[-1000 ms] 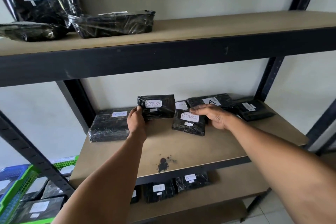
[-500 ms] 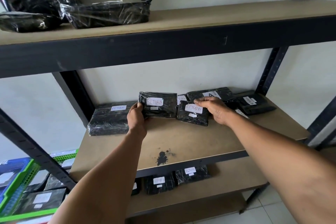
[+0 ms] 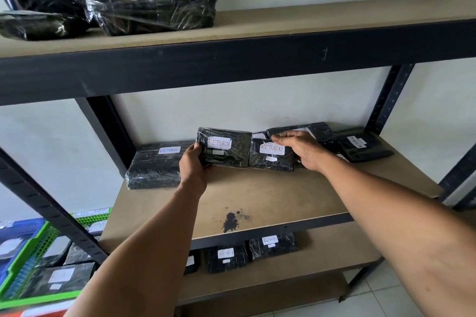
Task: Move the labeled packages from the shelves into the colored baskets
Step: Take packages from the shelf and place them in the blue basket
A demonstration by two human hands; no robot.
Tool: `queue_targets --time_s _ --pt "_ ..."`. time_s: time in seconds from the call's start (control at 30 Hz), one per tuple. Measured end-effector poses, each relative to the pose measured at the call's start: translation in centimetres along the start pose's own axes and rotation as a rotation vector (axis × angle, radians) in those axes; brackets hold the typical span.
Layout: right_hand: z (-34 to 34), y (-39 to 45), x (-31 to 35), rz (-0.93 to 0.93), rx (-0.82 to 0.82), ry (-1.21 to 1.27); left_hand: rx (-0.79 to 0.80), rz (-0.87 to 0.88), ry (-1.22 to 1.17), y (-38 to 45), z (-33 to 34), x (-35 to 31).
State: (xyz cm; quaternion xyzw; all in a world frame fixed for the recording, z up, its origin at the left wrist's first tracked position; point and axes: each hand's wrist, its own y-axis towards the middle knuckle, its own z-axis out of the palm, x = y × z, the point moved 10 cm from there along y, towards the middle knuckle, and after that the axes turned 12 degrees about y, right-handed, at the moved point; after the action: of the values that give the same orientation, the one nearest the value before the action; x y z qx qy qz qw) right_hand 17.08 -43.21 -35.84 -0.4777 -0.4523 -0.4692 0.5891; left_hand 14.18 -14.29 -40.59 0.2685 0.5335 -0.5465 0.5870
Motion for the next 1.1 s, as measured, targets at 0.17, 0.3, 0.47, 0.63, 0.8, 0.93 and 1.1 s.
queue_targets --time_s 0.17,0.3,0.47,0.63,0.8,0.93,1.1 --pt "0.2 0.2 -0.1 -0.001 0.001 -0.009 -0.01 -0.001 -0.001 -0.4 0.1 -0.3" --pt "0.0 0.2 -0.2 0.002 -0.009 -0.019 -0.023 -0.014 0.017 -0.6 0.0 -0.2" --pt "0.0 0.3 -0.4 0.019 -0.012 0.009 -0.024 -0.003 0.012 -0.6 0.1 -0.4" --pt "-0.1 0.3 -0.8 0.043 -0.014 0.008 -0.027 -0.009 -0.013 -0.4 -0.1 -0.2" --pt "-0.3 -1.8 -1.0 0.058 -0.09 0.016 -0.073 -0.017 0.001 -0.6 -0.9 -0.2" --pt "-1.6 -4.6 -3.1 0.133 -0.266 0.12 -0.116 0.001 0.046 0.0 -2.4 0.6" --pt "-0.5 -9.8 -5.3 0.246 -0.366 0.28 -0.179 0.024 0.057 -0.5 -3.3 0.8"
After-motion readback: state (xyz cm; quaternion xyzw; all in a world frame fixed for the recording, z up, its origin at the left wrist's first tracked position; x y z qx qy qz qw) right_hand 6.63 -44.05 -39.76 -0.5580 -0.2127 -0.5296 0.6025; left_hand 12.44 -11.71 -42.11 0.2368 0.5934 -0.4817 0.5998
